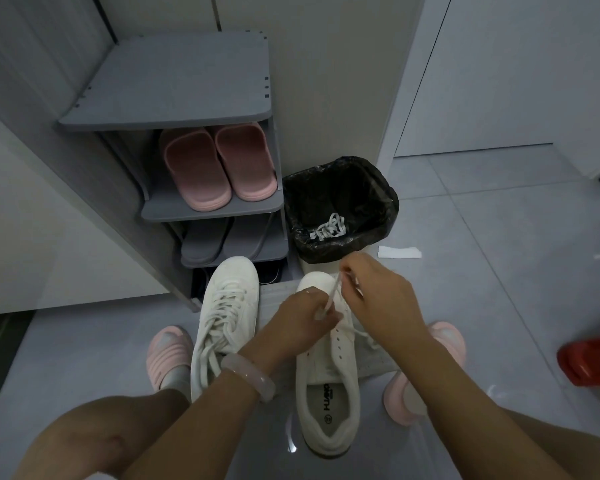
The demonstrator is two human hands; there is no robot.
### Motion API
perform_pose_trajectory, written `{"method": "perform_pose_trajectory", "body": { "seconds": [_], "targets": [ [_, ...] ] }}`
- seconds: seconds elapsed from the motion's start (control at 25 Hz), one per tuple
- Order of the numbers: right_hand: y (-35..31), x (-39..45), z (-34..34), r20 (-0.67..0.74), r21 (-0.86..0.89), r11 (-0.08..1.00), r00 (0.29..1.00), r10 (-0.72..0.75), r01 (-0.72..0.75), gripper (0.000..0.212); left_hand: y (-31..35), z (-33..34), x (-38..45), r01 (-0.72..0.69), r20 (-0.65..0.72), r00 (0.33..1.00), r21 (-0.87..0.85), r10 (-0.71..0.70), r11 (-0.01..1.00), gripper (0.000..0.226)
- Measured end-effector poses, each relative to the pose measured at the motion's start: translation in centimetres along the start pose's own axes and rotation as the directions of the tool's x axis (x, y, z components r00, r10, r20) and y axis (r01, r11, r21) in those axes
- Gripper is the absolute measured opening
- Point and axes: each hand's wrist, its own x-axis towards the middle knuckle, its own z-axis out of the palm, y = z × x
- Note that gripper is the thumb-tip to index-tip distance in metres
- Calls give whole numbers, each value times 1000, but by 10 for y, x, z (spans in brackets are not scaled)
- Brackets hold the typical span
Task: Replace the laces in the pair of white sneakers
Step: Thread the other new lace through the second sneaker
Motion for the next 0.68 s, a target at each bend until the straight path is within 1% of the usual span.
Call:
{"method": "perform_pose_trajectory", "body": {
  "seconds": [0.04, 0.08, 0.12, 0.2, 0.24, 0.32, 0.48, 0.52, 0.56, 0.6, 0.64, 0.68],
  "targets": [
    [2, 1, -2, 39, -28, 999, 999, 36, -35, 9, 0, 1, 3, 0, 50, 999, 10, -1, 1000, 32],
    [5, 1, -5, 95, -48, 995, 991, 94, -90, 9, -1, 3, 5, -22, 124, 992, 90, 10, 996, 41],
    [10, 0, -8, 149, -57, 989, 978, 145, -138, 13, -1, 5, 8, -70, 203, 979, 214, 26, 974, 46],
    [19, -2, -13, 191, -46, 987, 969, 160, -154, 20, -1, 10, 11, -169, 335, 942, 441, 14, 881, 44],
    [21, -3, -16, 191, -33, 989, 970, 150, -146, 21, 1, 13, 11, -198, 368, 930, 494, 3, 846, 44],
    [21, -3, -19, 179, -8, 990, 974, 142, -143, 22, 5, 16, 10, -209, 371, 928, 529, -3, 822, 43],
    [22, -3, -22, 204, 6, 986, 965, 163, -168, 25, 11, 20, 7, -209, 344, 939, 604, -16, 769, 40],
    [23, -3, -24, 200, 4, 984, 965, 172, -176, 26, 13, 21, 7, -187, 308, 951, 553, 9, 812, 39],
    [25, -3, -25, 187, -7, 982, 964, 189, -191, 27, 16, 20, 7, -138, 243, 969, 407, 38, 903, 37],
    [28, -2, -26, 170, -26, 977, 962, 215, -214, 27, 18, 17, 6, -63, 152, 988, 156, 39, 986, 35],
    [31, -1, -28, 149, -48, 970, 958, 243, -239, 28, 21, 10, 5, 0, 74, 997, -115, 8, 993, 32],
    [34, 0, -30, 129, -69, 963, 955, 266, -259, 28, 22, 1, 4, 45, 1, 999, -330, -47, 943, 30]
  ]
}}
